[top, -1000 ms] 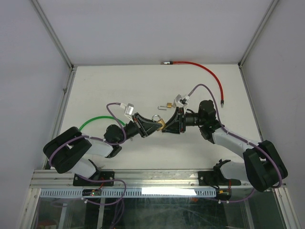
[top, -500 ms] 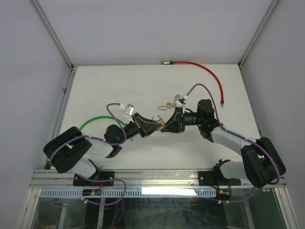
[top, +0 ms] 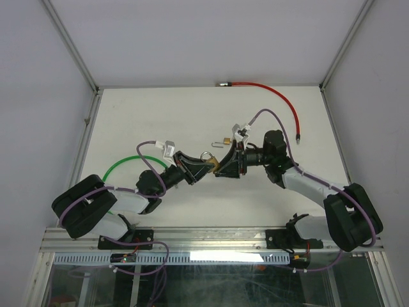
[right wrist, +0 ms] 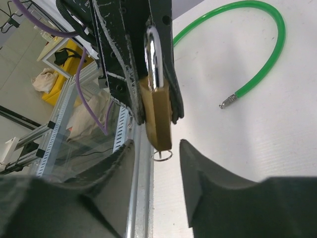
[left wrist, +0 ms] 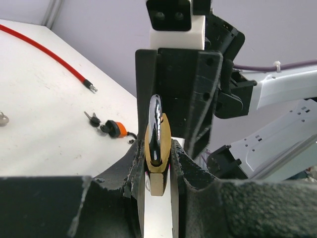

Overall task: Lock with the key
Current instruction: Place the key at the center of the board.

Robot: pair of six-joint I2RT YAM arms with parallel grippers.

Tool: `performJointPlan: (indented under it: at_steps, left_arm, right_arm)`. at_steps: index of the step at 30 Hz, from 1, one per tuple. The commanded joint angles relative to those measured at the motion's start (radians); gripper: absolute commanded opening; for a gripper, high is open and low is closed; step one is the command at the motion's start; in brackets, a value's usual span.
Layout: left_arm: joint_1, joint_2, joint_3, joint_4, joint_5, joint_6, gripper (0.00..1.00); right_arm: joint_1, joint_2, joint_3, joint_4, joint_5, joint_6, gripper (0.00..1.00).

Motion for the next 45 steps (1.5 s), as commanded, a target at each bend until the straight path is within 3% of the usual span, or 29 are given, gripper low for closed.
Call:
performJointPlan:
  at_steps: [1,5,10,24,30,45]
  left_arm:
    - [0.008,-0.019,0.024,0.302,-0.060,0.016,0.00]
    - [0.008,-0.003,0.036,0.302,-0.047,0.002,0.00]
    - [0.009,-0.003,0.041,0.302,-0.042,-0.006,0.00]
    - [0.008,0.003,0.049,0.302,-0.034,-0.021,0.00]
    - [0.009,-0.006,0.038,0.303,-0.047,-0.016,0.00]
    - [0.078,-0.123,-0.026,0.301,-0.169,-0.019,0.00]
  right_arm:
    - [-0.012,-0.041,0.006,0.048,0.000,0.051,0.51]
    - [-0.016,-0.047,0.001,0.057,0.004,0.061,0.56]
    - [-0.013,-0.038,-0.004,0.063,0.012,0.061,0.54]
    - [-0.003,-0.010,0.001,0.043,0.022,0.039,0.26]
    - [-0.004,-0.002,0.014,0.038,-0.005,0.032,0.00]
    - [0.008,0.026,0.043,0.003,-0.010,0.028,0.00]
